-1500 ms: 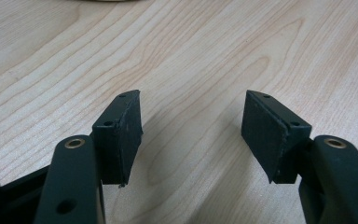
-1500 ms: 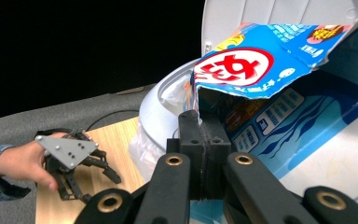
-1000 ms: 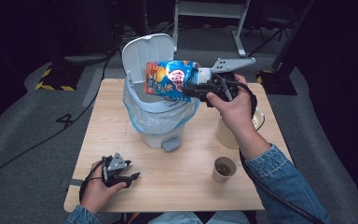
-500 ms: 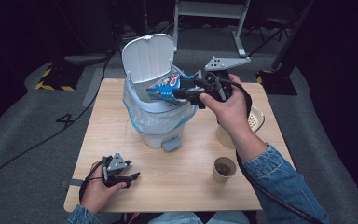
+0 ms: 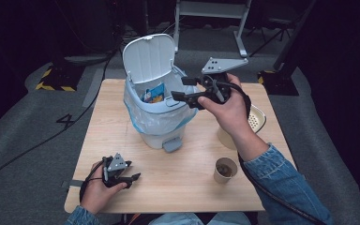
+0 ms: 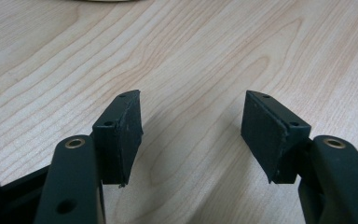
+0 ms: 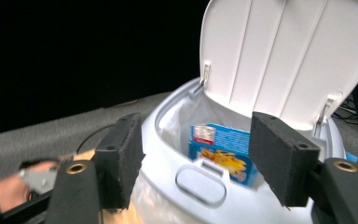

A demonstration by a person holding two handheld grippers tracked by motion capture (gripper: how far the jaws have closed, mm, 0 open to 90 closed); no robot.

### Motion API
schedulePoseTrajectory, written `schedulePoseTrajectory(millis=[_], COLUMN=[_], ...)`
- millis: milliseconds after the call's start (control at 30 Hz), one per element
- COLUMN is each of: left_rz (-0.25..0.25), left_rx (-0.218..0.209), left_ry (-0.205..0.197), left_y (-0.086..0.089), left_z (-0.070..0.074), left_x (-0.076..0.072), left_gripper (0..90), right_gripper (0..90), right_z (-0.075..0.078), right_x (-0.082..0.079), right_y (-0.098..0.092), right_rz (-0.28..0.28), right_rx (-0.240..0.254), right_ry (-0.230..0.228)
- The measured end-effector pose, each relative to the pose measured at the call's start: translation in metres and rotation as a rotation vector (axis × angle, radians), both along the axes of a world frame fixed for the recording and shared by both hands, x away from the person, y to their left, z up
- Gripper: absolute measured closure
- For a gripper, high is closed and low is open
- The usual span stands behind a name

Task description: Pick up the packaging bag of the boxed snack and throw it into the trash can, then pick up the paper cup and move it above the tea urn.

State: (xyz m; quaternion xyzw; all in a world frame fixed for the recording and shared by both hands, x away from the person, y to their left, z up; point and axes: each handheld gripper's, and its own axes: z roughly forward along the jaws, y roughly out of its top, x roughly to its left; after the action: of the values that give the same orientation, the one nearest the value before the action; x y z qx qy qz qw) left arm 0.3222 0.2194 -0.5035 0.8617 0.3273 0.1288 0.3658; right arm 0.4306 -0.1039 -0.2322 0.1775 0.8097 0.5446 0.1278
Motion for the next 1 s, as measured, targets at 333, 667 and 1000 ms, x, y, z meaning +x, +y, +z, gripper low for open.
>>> schedulePoseTrajectory(millis=[333,667,1000], left_rz=[-0.052,0.025,0.027], left_rx=[-0.004,0.008,0.011], left_ry=[0.004,0.013,0.011], left_y=[0.005,0.003,0.003], left_z=[0.0,-0.001,-0.001], left_x=[0.003,0.005,0.004], left_gripper=[38.3,26.4,25.2], right_gripper=[27.2,24.6,23.0], right_z=[-0.017,-0.033,-0.061], right_x=[-0.01,-0.028,-0.048], right_y=[-0.043,-0.087,-0.126], right_rz=[0.007,-0.021,-0.049], right_rx=[-0.082,-0.115,-0.119], right_ry=[0.004,0.019,0.036])
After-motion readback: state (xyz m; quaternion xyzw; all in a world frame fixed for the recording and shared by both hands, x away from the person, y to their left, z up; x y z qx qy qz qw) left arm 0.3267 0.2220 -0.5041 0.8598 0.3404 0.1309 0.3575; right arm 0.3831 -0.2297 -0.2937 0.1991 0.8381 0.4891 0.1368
